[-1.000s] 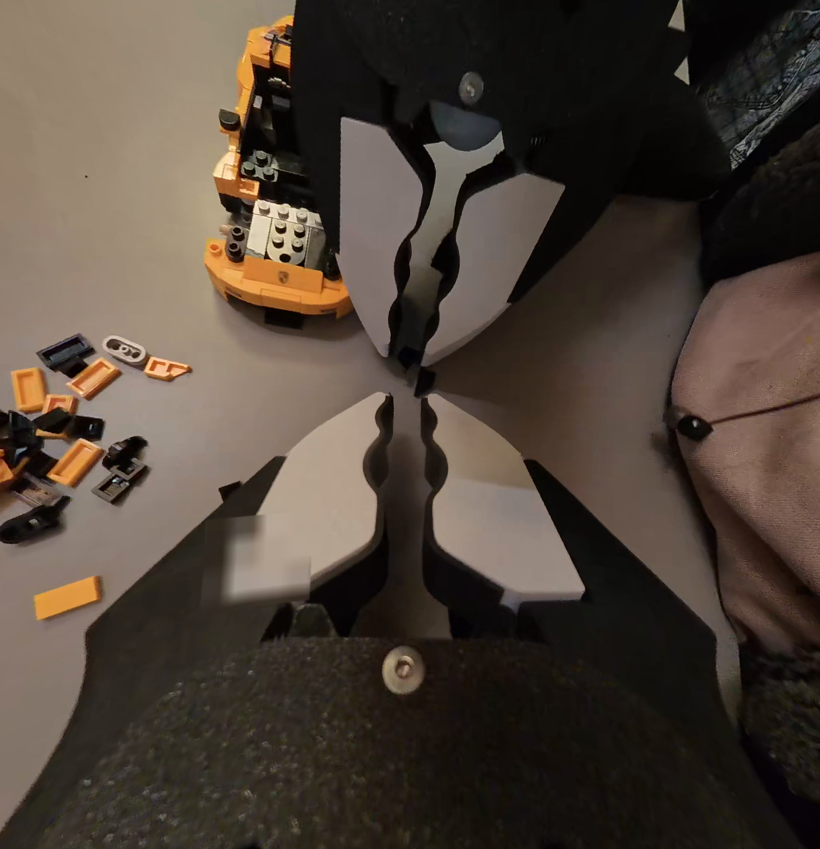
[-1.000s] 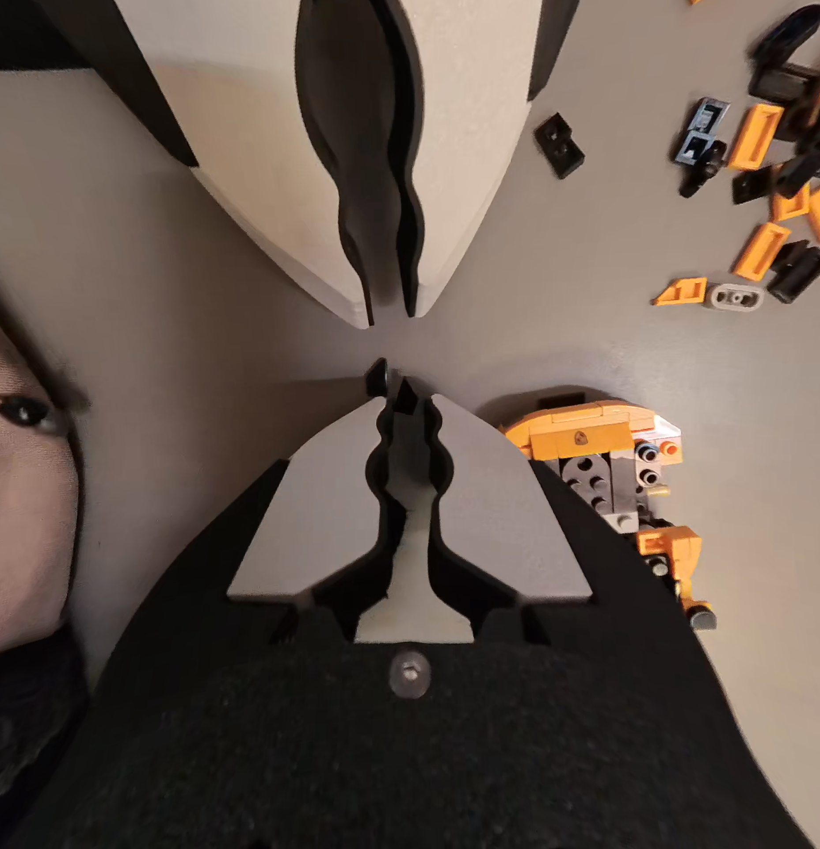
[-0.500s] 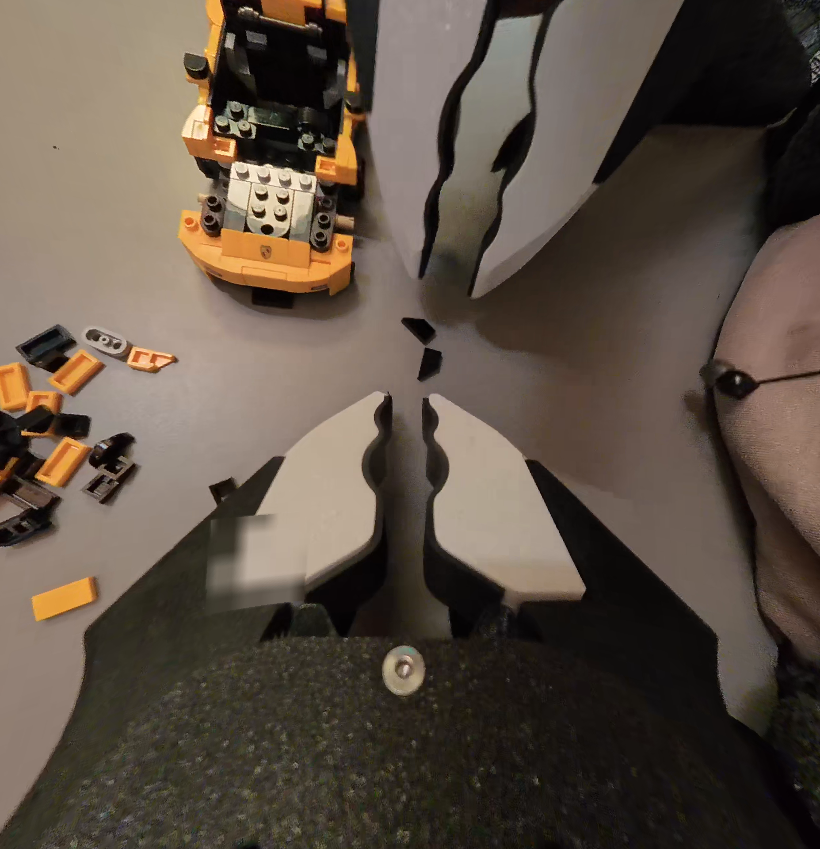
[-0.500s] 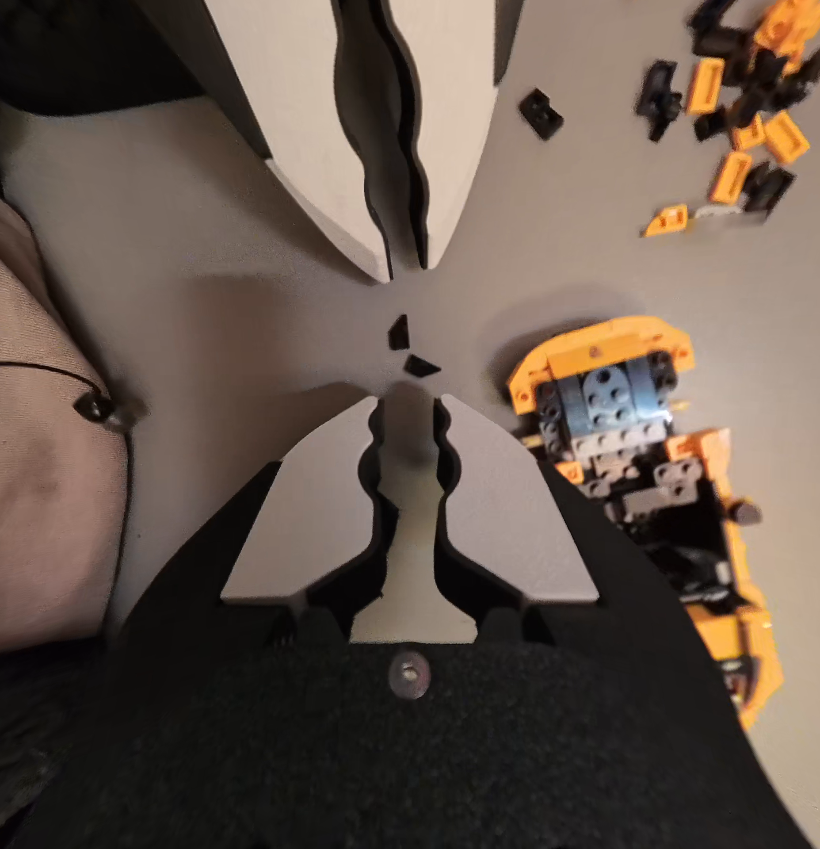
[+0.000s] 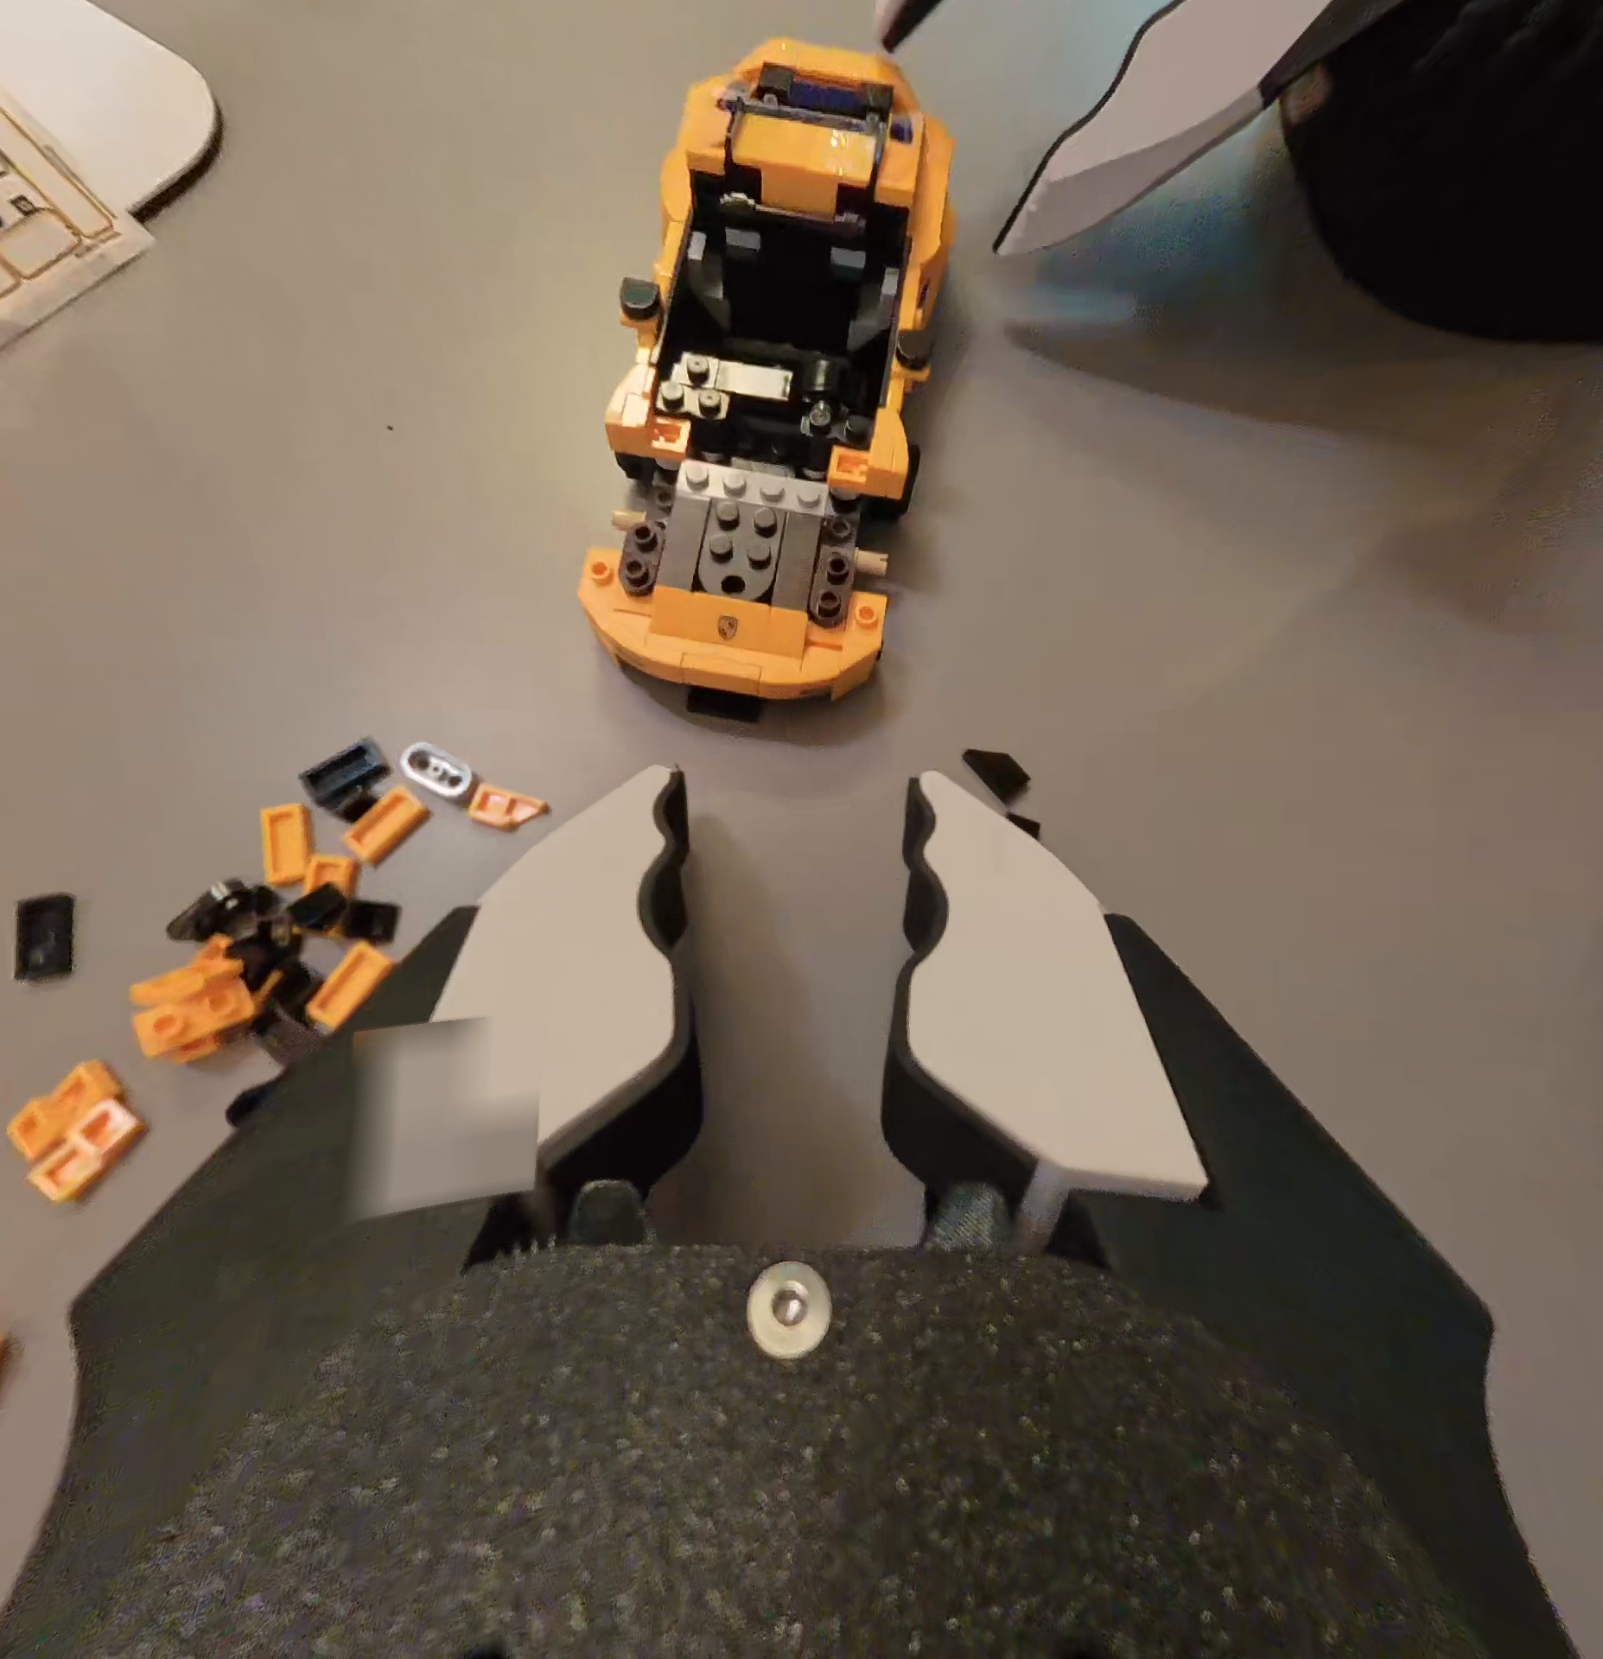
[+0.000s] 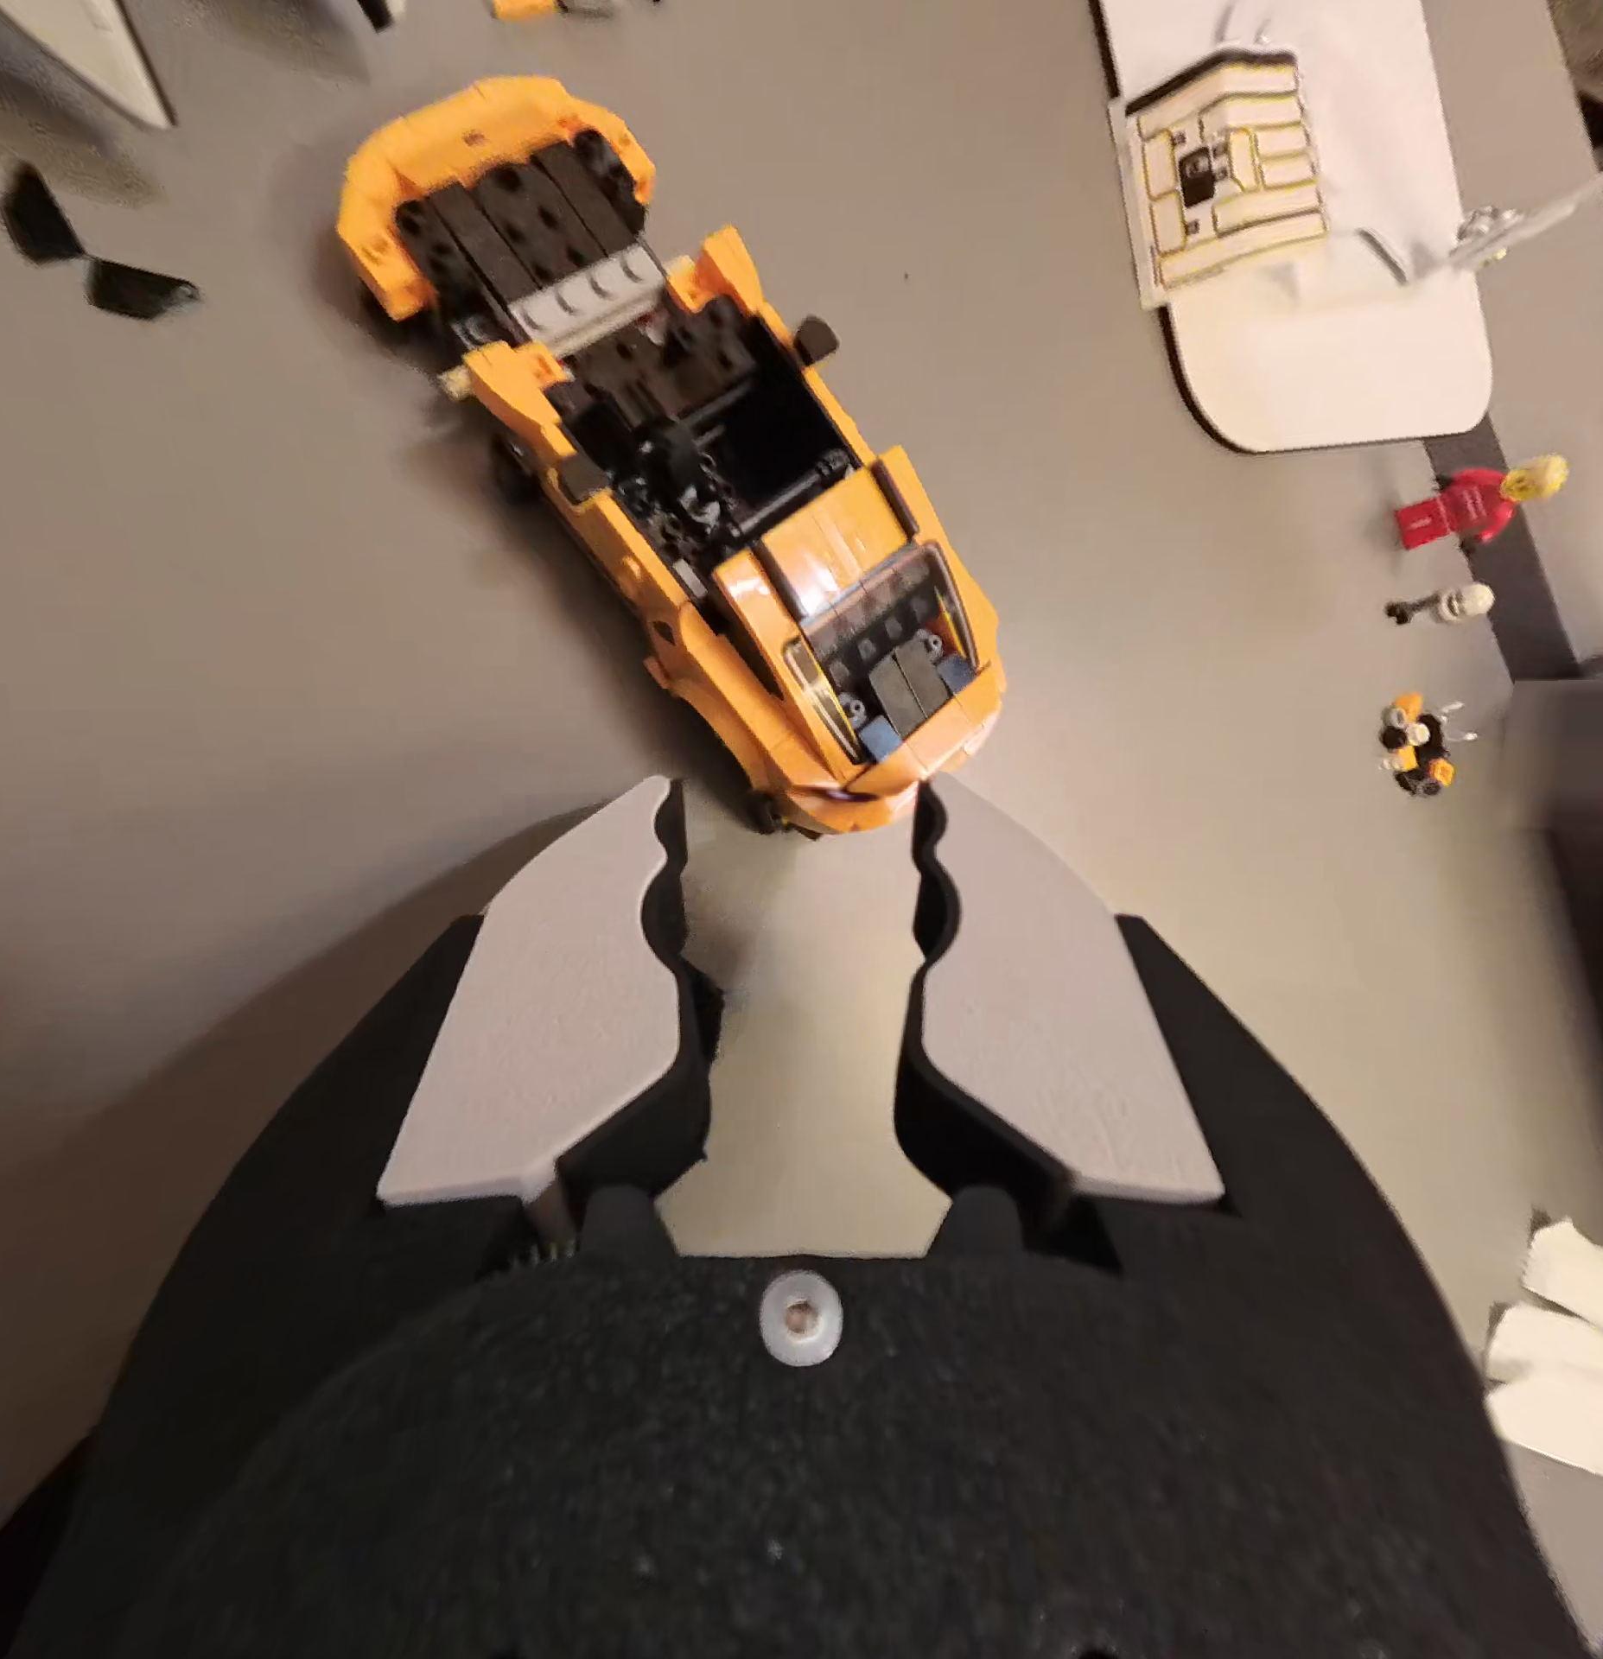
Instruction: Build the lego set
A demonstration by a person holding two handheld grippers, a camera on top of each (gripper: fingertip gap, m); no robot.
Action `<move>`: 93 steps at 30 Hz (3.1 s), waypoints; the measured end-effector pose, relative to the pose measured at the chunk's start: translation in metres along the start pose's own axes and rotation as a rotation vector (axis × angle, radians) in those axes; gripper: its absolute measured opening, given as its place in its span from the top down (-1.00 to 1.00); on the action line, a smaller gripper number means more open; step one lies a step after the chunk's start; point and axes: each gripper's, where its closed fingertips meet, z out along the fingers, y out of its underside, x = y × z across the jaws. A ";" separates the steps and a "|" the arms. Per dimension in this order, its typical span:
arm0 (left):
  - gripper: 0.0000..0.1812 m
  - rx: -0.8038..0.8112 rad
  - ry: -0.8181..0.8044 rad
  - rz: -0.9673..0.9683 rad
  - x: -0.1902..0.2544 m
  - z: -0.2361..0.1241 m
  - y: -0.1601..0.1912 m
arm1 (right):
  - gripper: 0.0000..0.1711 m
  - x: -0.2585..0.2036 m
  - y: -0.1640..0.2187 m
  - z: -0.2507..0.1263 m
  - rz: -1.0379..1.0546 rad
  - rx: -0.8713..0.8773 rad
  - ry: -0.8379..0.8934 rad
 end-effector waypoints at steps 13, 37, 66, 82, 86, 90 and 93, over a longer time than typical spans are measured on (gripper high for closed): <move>0.32 -0.063 -0.050 0.055 -0.008 0.027 -0.011 | 0.32 0.008 -0.005 0.017 0.089 0.128 -0.050; 0.41 0.071 0.013 -0.048 0.003 0.015 -0.028 | 0.44 0.036 -0.008 0.020 0.123 0.221 -0.107; 0.35 -0.011 -0.011 0.148 -0.014 0.019 -0.013 | 0.66 -0.111 -0.068 0.006 0.148 0.191 -0.370; 0.50 0.026 -0.067 0.158 -0.019 -0.013 -0.012 | 0.80 -0.128 -0.086 0.038 0.119 -0.009 -0.362; 0.52 0.006 -0.054 0.175 -0.015 -0.011 -0.009 | 0.84 -0.129 -0.088 0.039 0.096 -0.009 -0.381; 0.55 0.011 -0.031 0.168 -0.011 -0.011 -0.009 | 0.86 -0.127 -0.086 0.037 0.040 0.043 -0.371; 0.60 0.024 0.010 0.152 -0.005 -0.011 -0.010 | 0.86 -0.123 -0.085 0.026 -0.005 0.121 -0.355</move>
